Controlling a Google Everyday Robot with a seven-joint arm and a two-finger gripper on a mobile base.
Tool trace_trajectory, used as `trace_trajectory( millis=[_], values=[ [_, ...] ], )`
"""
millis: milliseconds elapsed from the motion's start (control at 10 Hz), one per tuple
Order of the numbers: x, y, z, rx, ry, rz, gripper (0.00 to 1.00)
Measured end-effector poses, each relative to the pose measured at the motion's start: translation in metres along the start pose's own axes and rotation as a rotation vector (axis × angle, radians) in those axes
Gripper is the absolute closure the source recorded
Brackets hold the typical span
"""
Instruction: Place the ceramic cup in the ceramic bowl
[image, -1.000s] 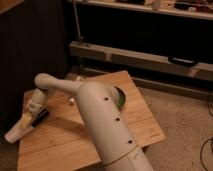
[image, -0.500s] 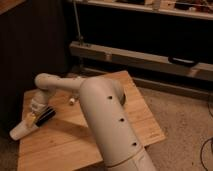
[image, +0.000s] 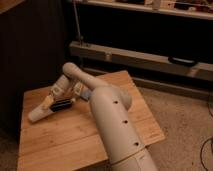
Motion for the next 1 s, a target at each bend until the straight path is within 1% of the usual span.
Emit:
trace_trajectory(
  millis=[200, 300, 400, 600, 700, 800, 900, 1000],
  values=[
    [-0.001, -0.001, -0.029, -0.037, -0.050, -0.023, 1.00],
    [0.000, -0.002, -0.038, -0.046, -0.063, -0.030, 1.00],
    [0.000, -0.002, -0.042, -0.048, -0.069, -0.034, 1.00],
    [-0.001, -0.002, -0.041, -0.049, -0.069, -0.035, 1.00],
    [-0.002, 0.001, -0.044, -0.058, -0.078, -0.039, 1.00],
    [-0.006, 0.007, -0.054, -0.070, -0.096, -0.039, 1.00],
    [-0.011, 0.013, -0.063, -0.068, -0.102, -0.037, 1.00],
    [-0.016, 0.019, -0.069, -0.058, -0.101, -0.038, 1.00]
  ],
)
